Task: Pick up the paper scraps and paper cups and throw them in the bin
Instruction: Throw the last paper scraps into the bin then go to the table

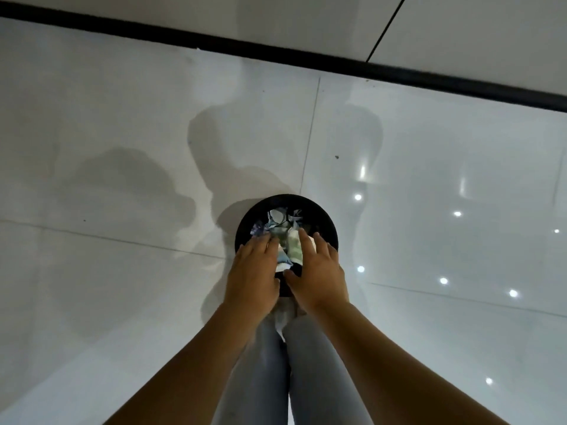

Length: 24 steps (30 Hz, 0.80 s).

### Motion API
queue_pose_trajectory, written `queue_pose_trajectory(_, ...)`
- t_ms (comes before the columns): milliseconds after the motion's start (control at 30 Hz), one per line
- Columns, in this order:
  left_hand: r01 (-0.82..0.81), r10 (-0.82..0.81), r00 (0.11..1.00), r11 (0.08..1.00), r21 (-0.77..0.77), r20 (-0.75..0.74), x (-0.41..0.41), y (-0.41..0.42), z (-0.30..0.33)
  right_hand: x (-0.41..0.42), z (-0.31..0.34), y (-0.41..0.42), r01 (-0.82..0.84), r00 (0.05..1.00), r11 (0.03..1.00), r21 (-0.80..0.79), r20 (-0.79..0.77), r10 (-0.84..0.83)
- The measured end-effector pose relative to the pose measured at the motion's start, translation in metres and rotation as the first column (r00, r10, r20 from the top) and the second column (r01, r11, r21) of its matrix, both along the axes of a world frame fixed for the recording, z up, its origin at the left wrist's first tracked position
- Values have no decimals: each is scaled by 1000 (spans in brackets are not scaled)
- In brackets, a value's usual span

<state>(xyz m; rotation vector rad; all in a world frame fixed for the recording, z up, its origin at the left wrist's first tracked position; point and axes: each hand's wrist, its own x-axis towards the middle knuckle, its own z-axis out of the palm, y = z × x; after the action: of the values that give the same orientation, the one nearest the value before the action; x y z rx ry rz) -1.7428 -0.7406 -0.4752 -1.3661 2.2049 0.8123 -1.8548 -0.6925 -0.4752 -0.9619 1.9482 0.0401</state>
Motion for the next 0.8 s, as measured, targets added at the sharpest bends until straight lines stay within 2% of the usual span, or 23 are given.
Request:
queue_pose_trajectory(133,34,-34,998,999,5,45,-3,3,-10,-6,-8,11,31,999,999,-24,-36,-31)
queue_pose_trajectory(333,176,-174,983,984,-33,57,-12,3,37,-14,41,18,57,996,998,-23,-61,-58)
queue_pose_trajectory(567,380,-377,924,922,-68,55,-28,0,152,-26,169,33,109,977,988,-109,-171,-127)
queue_pose_trajectory(800,607,-606,794,785,-125,50,-38,15,272,-12,292,82,383,882,908,-167,-226,-414)
